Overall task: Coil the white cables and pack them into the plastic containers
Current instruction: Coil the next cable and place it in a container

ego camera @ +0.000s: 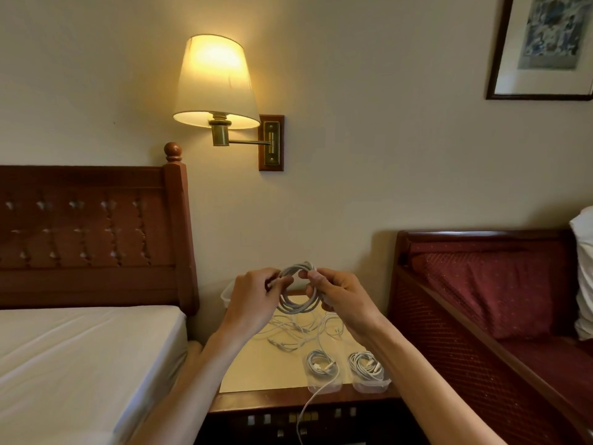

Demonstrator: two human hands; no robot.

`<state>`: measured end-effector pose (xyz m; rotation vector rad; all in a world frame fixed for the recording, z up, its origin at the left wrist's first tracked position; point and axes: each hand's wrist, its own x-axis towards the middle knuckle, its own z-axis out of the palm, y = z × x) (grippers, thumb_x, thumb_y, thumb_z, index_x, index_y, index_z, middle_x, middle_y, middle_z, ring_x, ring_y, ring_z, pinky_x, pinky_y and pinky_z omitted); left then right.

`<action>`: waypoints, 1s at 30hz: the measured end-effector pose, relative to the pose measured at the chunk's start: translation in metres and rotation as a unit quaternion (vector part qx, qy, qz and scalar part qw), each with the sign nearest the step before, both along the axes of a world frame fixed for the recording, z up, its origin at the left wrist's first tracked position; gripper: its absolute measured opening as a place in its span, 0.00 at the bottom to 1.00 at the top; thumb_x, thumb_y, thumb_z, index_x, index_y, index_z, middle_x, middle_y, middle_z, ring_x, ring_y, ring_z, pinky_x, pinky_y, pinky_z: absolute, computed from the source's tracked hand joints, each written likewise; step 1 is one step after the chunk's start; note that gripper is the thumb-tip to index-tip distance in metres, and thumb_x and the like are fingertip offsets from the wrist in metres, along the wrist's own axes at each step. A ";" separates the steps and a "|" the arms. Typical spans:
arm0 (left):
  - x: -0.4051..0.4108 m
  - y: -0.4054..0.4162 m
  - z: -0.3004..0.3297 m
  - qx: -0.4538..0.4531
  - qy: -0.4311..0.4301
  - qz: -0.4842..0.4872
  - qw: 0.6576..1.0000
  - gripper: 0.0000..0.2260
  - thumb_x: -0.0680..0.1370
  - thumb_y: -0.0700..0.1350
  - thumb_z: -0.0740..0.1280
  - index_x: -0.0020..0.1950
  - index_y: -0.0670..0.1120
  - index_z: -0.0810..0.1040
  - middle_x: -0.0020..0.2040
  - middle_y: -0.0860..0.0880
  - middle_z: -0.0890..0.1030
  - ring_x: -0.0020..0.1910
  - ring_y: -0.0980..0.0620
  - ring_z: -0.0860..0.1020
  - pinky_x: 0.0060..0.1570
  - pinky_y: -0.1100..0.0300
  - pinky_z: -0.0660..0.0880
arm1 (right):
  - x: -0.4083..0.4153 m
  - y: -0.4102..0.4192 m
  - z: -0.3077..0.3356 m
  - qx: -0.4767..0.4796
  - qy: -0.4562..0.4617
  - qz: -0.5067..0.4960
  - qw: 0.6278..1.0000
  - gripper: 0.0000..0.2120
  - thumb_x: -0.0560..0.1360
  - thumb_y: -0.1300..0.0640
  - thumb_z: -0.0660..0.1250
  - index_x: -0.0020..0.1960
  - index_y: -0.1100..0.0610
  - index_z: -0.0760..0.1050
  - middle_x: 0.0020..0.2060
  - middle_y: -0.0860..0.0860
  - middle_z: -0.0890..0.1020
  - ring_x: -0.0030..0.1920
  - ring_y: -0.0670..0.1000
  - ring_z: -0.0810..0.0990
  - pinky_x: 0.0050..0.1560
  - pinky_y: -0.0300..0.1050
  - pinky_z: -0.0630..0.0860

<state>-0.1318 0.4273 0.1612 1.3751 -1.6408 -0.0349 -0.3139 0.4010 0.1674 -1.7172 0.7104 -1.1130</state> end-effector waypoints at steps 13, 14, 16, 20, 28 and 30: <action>0.002 0.008 -0.009 -0.074 -0.230 0.109 0.964 0.21 0.78 0.62 0.61 0.30 0.51 0.68 0.25 0.55 0.68 0.28 0.54 0.70 0.26 0.61 0.58 | -0.020 -0.017 -0.020 -0.018 0.073 -0.051 0.996 0.17 0.81 0.55 0.62 0.36 0.59 0.75 0.27 0.42 0.75 0.29 0.40 0.70 0.36 0.34 0.65; 0.002 0.011 -0.011 -0.079 -0.222 0.091 0.968 0.22 0.78 0.62 0.62 0.29 0.51 0.67 0.24 0.55 0.67 0.27 0.53 0.70 0.26 0.62 0.58 | -0.024 -0.022 -0.023 -0.012 0.078 -0.045 0.996 0.16 0.81 0.53 0.62 0.37 0.59 0.76 0.29 0.43 0.75 0.31 0.42 0.68 0.37 0.39 0.65; 0.005 0.012 -0.021 -0.078 -0.166 0.042 0.982 0.23 0.78 0.60 0.65 0.26 0.55 0.64 0.23 0.55 0.67 0.26 0.54 0.70 0.25 0.67 0.58 | -0.029 -0.027 -0.026 0.021 0.084 -0.023 0.996 0.16 0.81 0.52 0.62 0.40 0.60 0.80 0.32 0.47 0.75 0.35 0.47 0.68 0.37 0.42 0.65; 0.010 -0.016 -0.057 0.008 -0.047 -0.040 0.998 0.18 0.79 0.57 0.63 0.31 0.56 0.66 0.27 0.55 0.69 0.29 0.54 0.70 0.30 0.61 0.62 | -0.028 -0.033 -0.037 0.121 0.063 -0.008 0.991 0.14 0.80 0.53 0.64 0.46 0.61 0.82 0.35 0.49 0.79 0.37 0.46 0.72 0.44 0.45 0.69; -0.002 -0.049 -0.141 0.205 0.043 -0.072 0.975 0.14 0.84 0.50 0.57 0.44 0.47 0.77 0.39 0.53 0.79 0.37 0.61 0.75 0.40 0.60 0.70 | -0.029 -0.059 -0.086 0.259 0.015 -0.008 0.966 0.09 0.79 0.58 0.65 0.50 0.61 0.82 0.38 0.53 0.84 0.43 0.51 0.83 0.52 0.50 0.80; -0.003 -0.053 -0.157 0.239 0.059 -0.073 0.966 0.14 0.83 0.51 0.58 0.48 0.48 0.80 0.42 0.52 0.81 0.38 0.61 0.76 0.43 0.58 0.72 | -0.031 -0.068 -0.100 0.278 0.037 -0.008 0.960 0.11 0.80 0.58 0.63 0.49 0.62 0.82 0.35 0.51 0.83 0.42 0.49 0.82 0.51 0.50 0.79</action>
